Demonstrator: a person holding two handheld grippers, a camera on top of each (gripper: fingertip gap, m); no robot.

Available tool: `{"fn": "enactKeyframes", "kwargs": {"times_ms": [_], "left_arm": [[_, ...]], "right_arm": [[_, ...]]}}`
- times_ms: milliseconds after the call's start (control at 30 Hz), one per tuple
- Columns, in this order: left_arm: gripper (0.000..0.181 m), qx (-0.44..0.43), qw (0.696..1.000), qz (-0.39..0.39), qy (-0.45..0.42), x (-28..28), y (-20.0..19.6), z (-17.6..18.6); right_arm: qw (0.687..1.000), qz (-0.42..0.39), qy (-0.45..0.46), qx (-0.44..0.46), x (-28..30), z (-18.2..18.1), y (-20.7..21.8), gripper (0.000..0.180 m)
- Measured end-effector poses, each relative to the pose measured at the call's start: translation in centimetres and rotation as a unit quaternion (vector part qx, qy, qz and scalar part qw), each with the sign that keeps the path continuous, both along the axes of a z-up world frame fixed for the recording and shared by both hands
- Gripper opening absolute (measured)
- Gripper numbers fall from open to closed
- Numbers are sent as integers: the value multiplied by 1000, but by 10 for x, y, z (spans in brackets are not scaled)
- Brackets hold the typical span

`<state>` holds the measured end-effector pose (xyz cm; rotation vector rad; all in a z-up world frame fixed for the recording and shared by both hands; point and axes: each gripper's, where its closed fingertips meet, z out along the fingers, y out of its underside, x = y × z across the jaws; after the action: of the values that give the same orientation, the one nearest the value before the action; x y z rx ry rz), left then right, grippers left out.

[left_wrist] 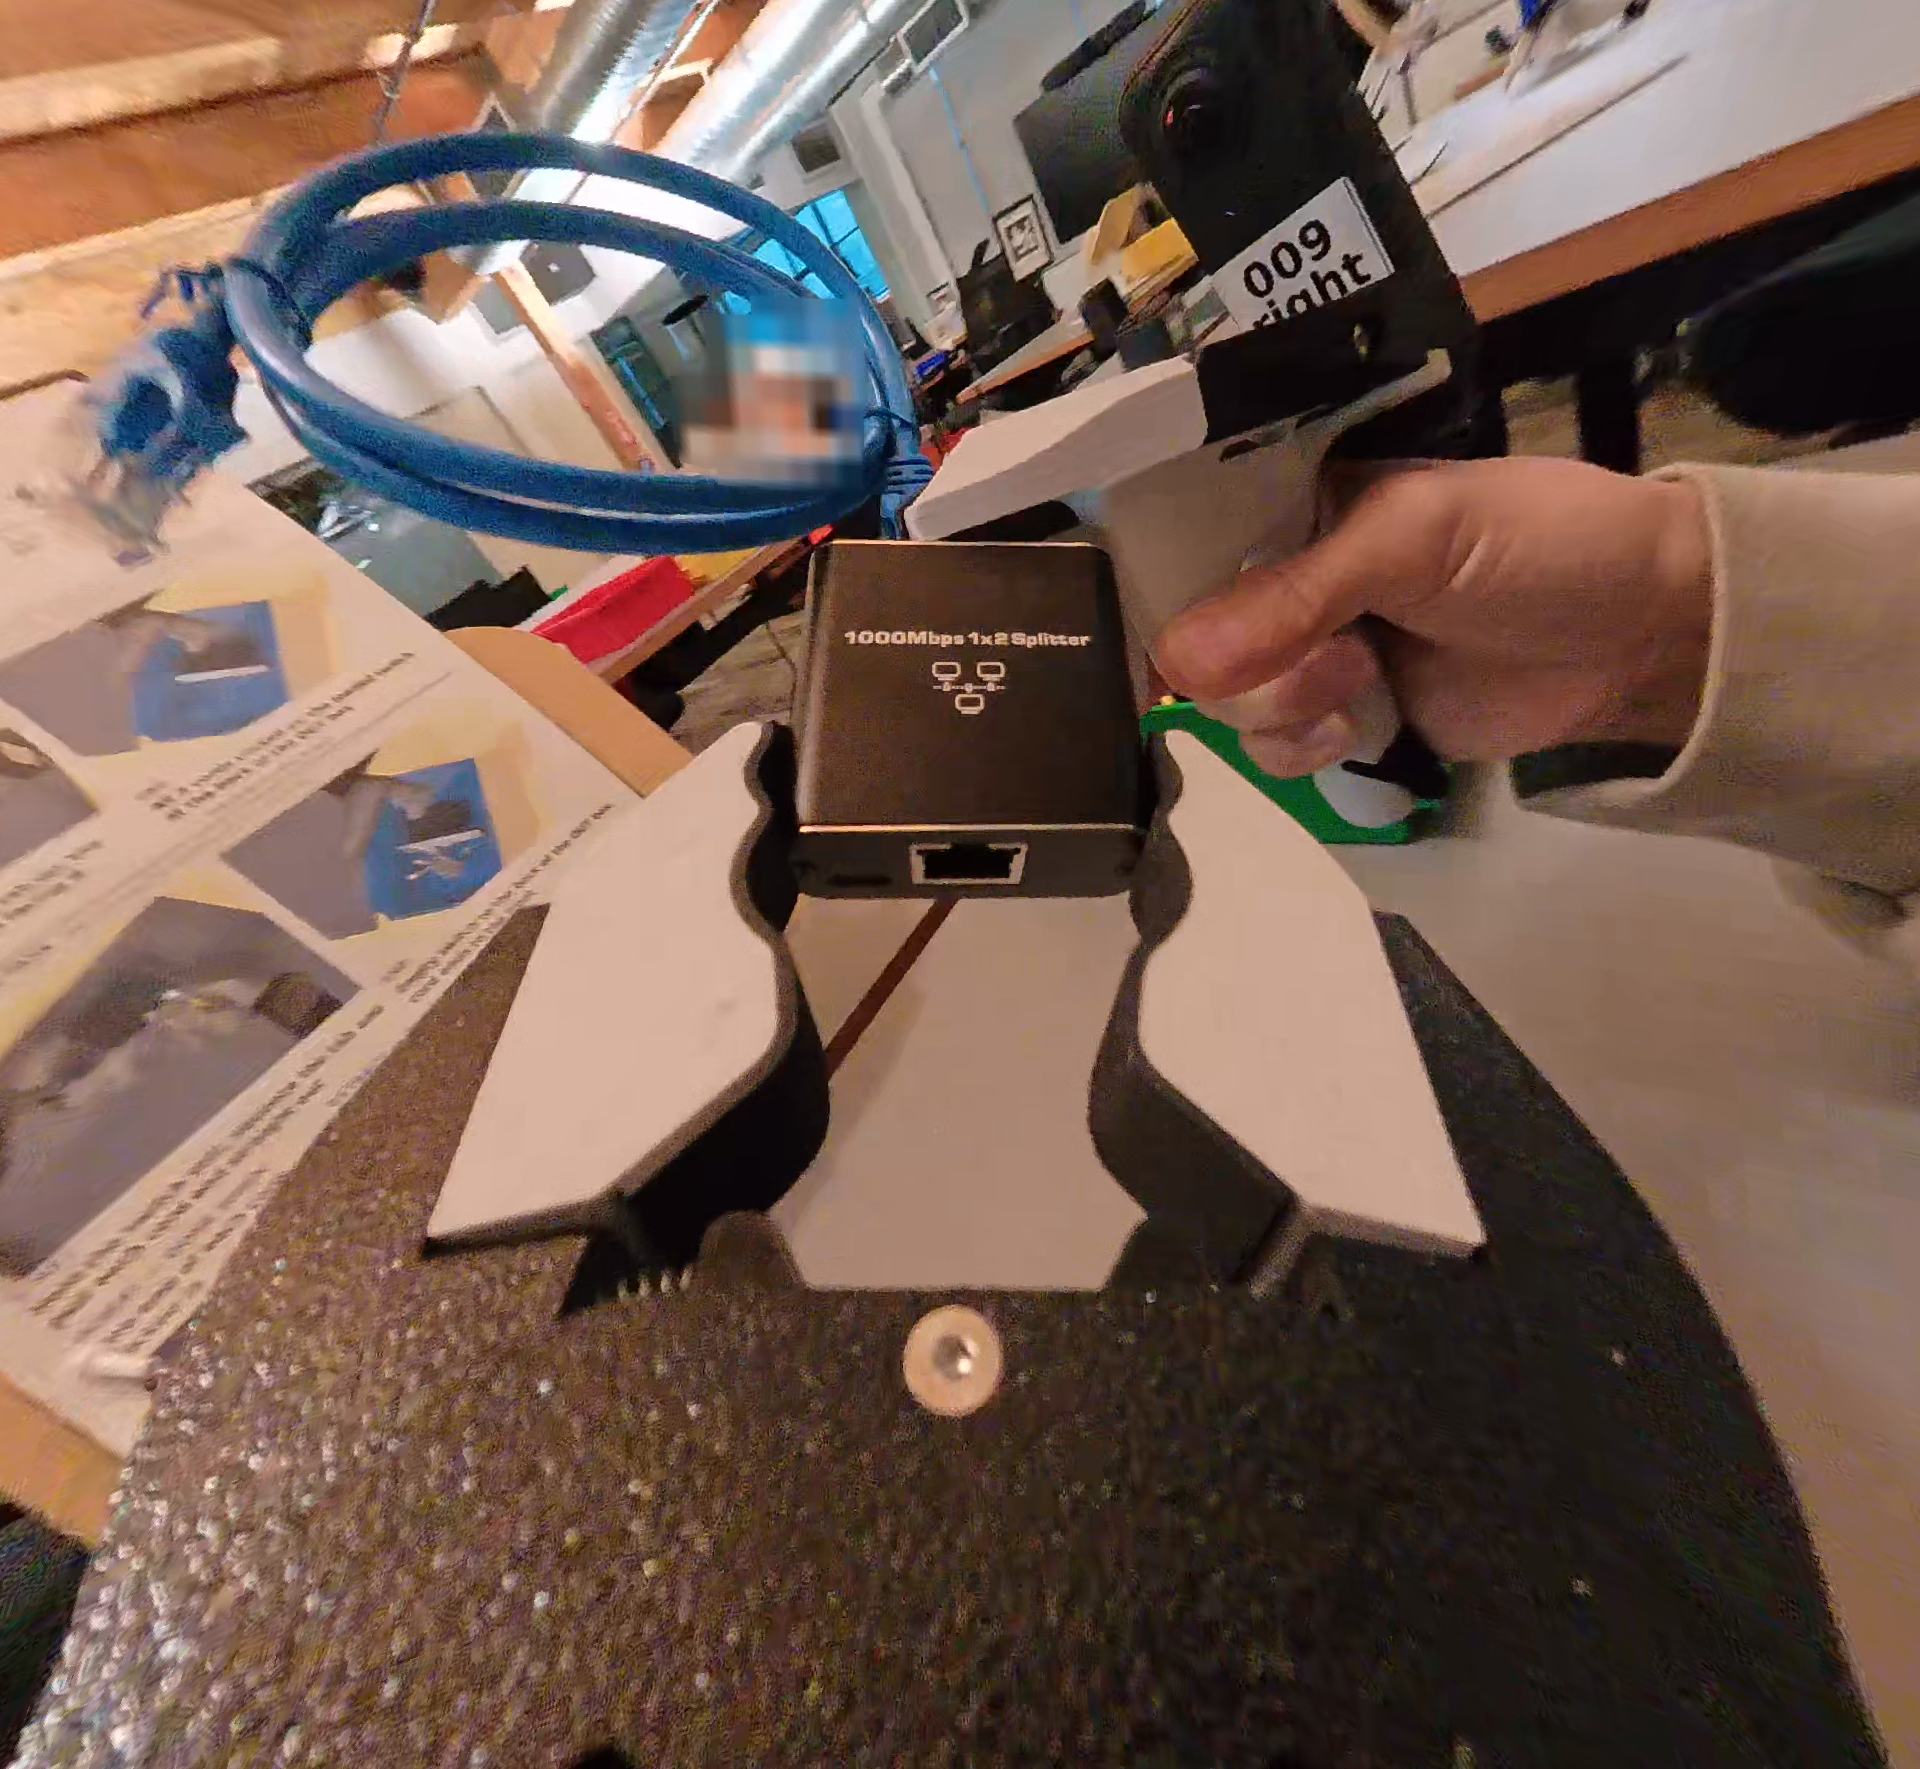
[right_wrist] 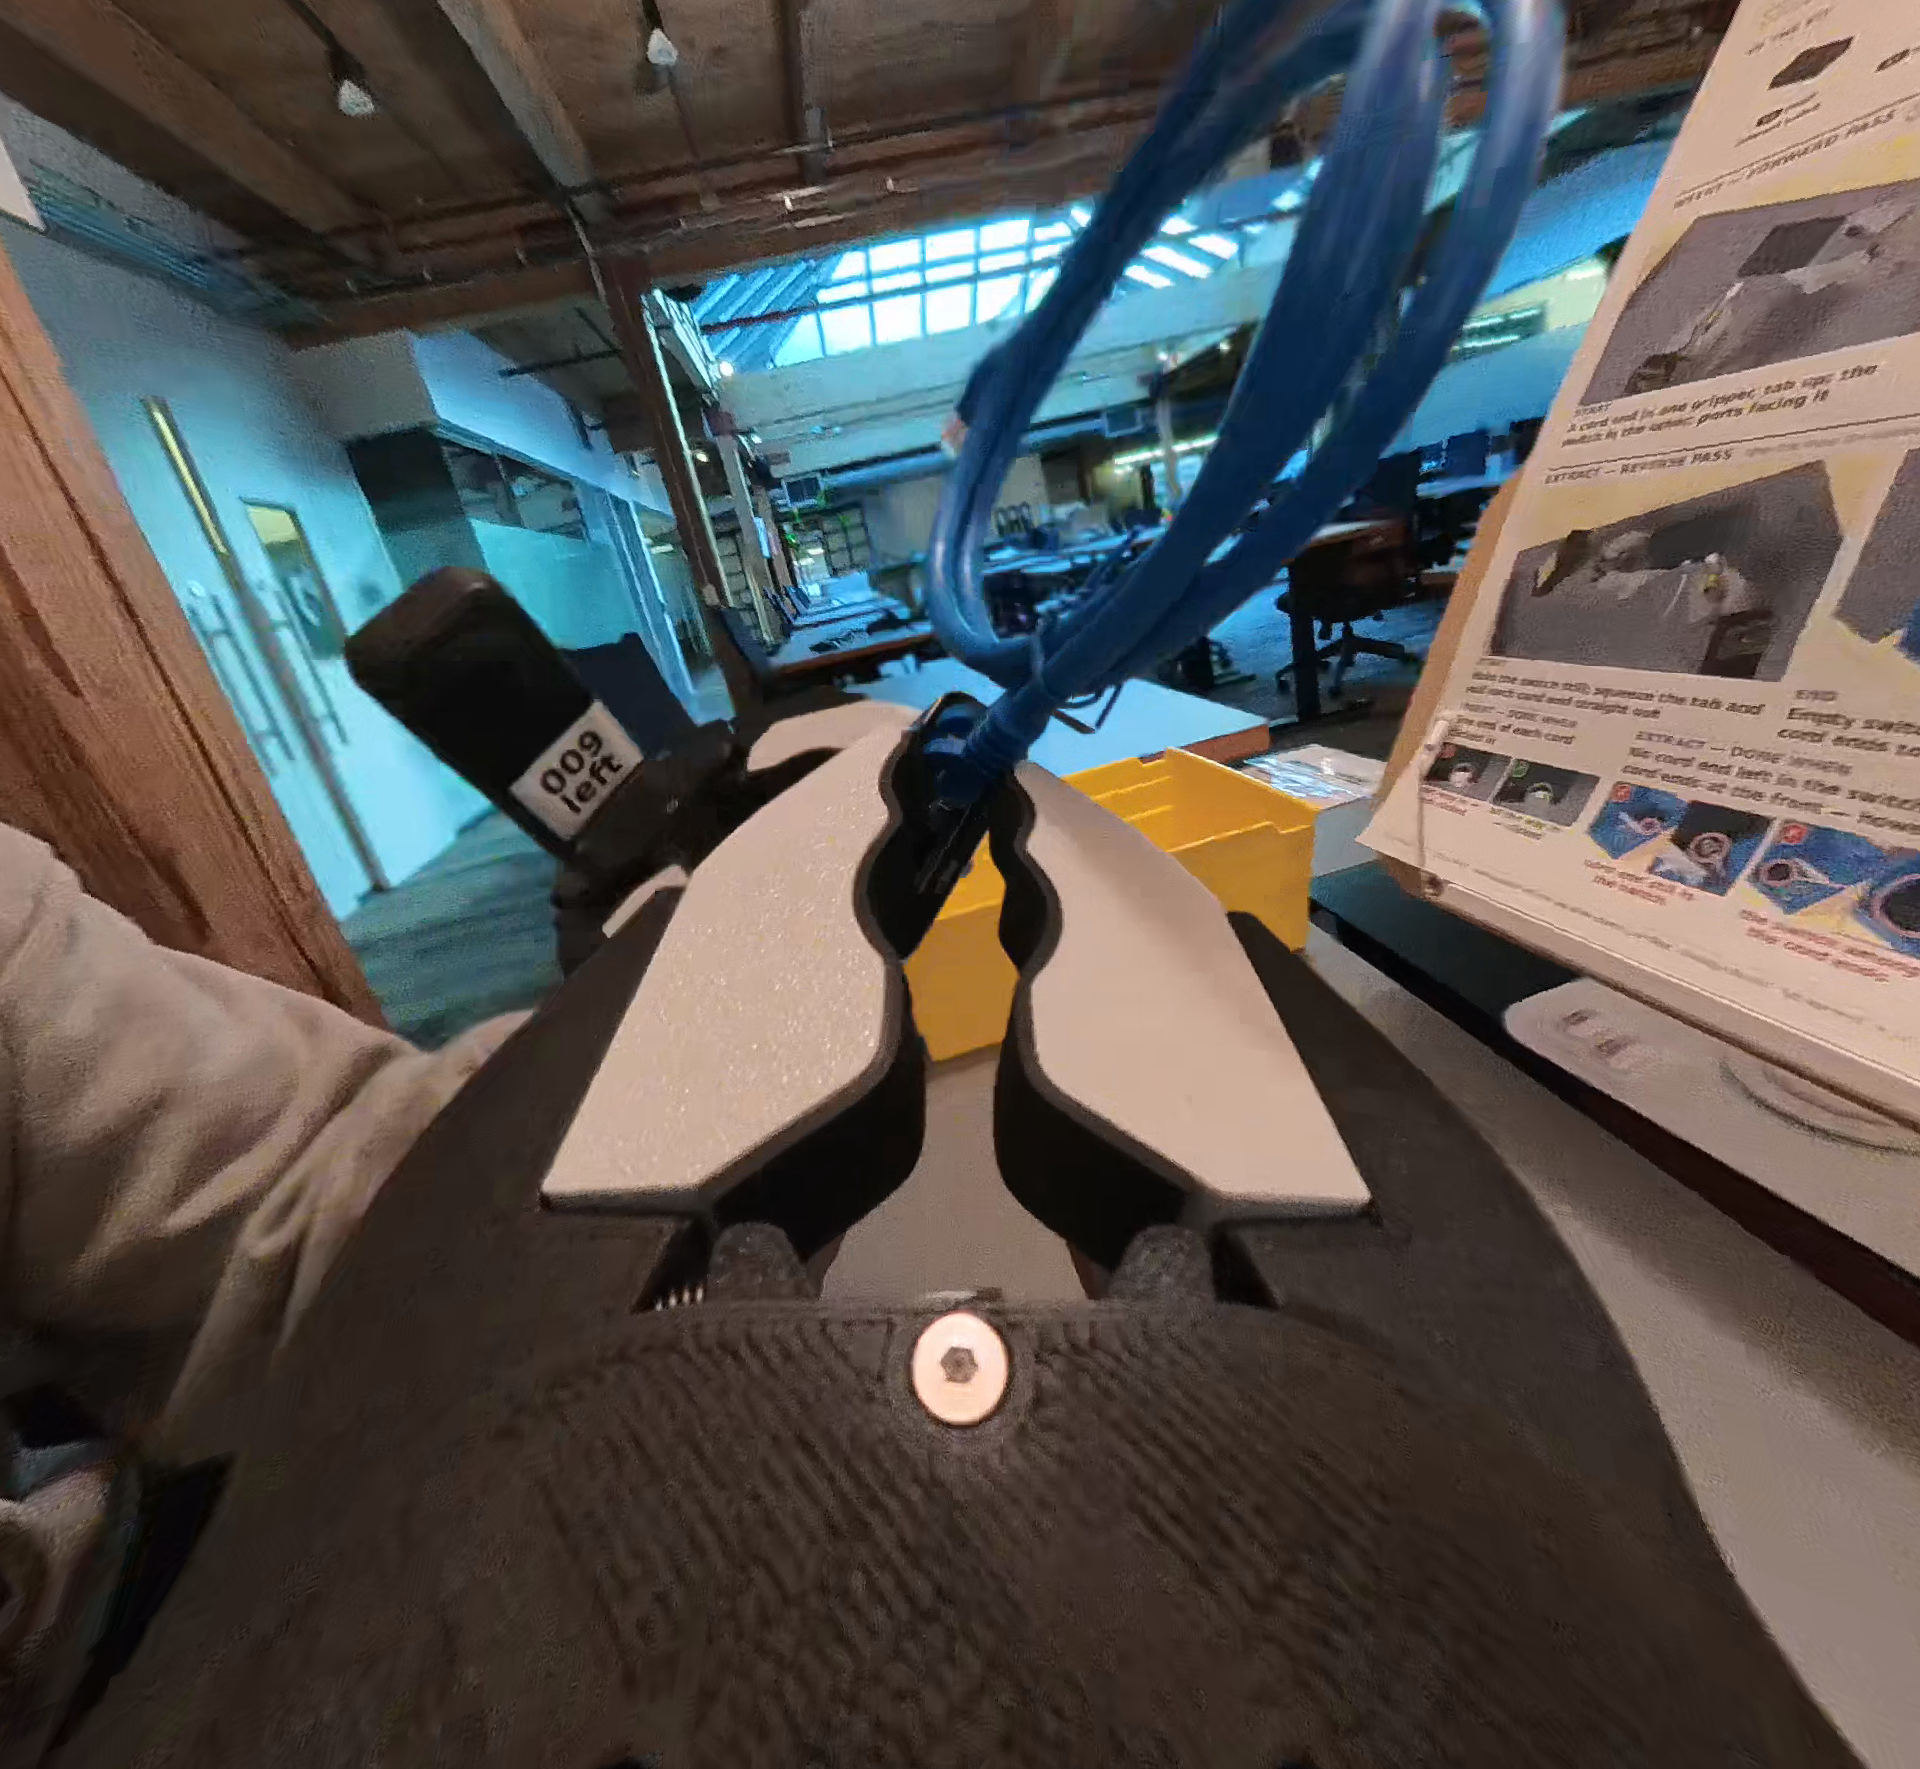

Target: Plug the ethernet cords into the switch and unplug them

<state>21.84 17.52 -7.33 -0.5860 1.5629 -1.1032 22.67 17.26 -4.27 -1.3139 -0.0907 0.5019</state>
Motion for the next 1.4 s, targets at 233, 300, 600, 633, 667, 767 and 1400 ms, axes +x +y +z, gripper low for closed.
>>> {"fn": "enactKeyframes", "kwargs": {"times_ms": [233, 300, 600, 633, 667, 767, 1400], "left_arm": [[63, 48, 998, 20, -30, -6, 6, 7], [63, 36, 999, 7, -35, -10, 4, 13], [63, -167, 971, -170, 4, -27, -9, 26], [63, -173, 969, -177, 7, -28, -9, 26], [63, -183, 966, -184, 10, -29, -9, 27], [62, -215, 956, -198, 11, -29, -6, 29], [63, 28, 996, -13, -81, -25, 11, 28]], "right_arm": [[997, 41, 56, 25, -9, 10, 3, 14], [995, 62, 67, 47, -13, 15, 0, 14], [991, 64, -20, 119, -29, 23, -8, 13], [991, 60, -25, 118, -30, 23, -7, 13], [991, 57, -28, 115, -30, 24, -7, 14], [994, 49, -13, 99, -31, 27, -4, 16], [978, 59, 196, 50, -12, 30, 8, 28]]}}
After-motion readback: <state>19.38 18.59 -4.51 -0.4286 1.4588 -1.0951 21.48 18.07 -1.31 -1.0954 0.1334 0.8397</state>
